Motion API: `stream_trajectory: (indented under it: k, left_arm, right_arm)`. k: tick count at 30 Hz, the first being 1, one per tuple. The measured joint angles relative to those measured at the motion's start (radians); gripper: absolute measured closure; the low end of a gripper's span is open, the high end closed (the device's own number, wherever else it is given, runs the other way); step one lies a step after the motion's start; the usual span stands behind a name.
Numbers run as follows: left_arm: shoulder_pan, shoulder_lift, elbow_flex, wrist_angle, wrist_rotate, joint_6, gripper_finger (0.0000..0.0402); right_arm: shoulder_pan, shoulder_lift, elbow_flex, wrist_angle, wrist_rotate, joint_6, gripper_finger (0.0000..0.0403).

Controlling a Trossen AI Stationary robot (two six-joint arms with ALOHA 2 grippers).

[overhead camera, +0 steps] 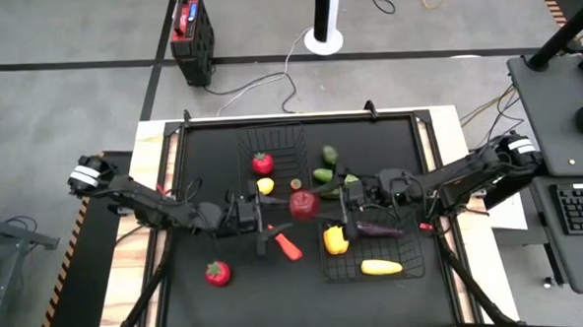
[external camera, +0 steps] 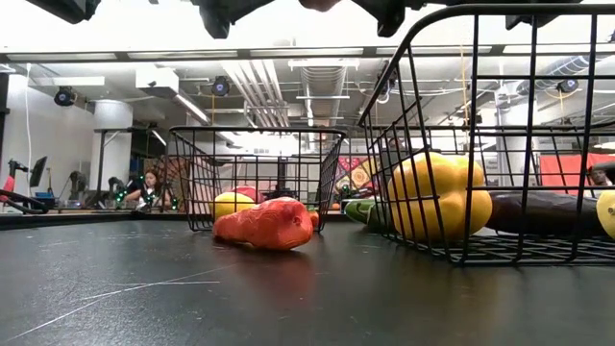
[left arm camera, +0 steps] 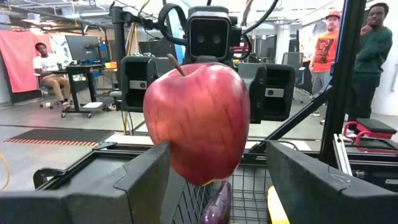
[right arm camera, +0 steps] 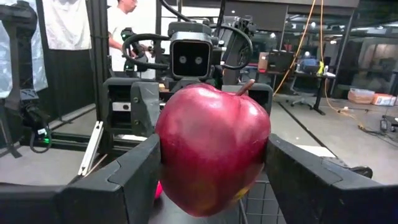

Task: Sort produce into baskets
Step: Put the apple into the top black wire basket

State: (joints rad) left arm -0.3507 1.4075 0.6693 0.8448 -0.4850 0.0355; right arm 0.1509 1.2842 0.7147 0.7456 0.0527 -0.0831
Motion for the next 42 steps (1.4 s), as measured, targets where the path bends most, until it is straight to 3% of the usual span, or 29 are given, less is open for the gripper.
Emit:
stream_trajectory:
  k: [5, 9, 19, 25, 34, 42]
  left_arm:
    - [0.024, 0.0, 0.001, 0.0, 0.008, -0.004, 0.0154]
    - [0.033, 0.0, 0.001, -0.004, 0.087, 0.004, 0.0154]
    - [0.063, 0.0, 0.001, 0.006, 0.163, 0.052, 0.0154]
    - [0.064, 0.001, 0.001, -0.006, 0.083, 0.046, 0.0154]
    - [0.064, 0.001, 0.005, -0.023, 0.072, 0.021, 0.0138]
    - [0.066, 0.001, 0.025, -0.025, 0.168, 0.067, 0.0134]
  right_arm:
    - [0.0, 0.005, 0.0, 0.023, -0.003, -0.018, 0.0152]
    - [0.002, 0.012, 0.0, 0.039, -0.015, -0.043, 0.0152]
    - [0.004, 0.026, 0.0, 0.061, -0.016, -0.087, 0.0152]
    - [0.006, 0.023, 0.0, 0.048, -0.003, -0.088, 0.0152]
    - [0.005, 0.023, 0.0, 0.042, -0.001, -0.092, 0.0152]
    - [0.008, 0.022, 0.0, 0.052, -0.015, -0.112, 0.0152]
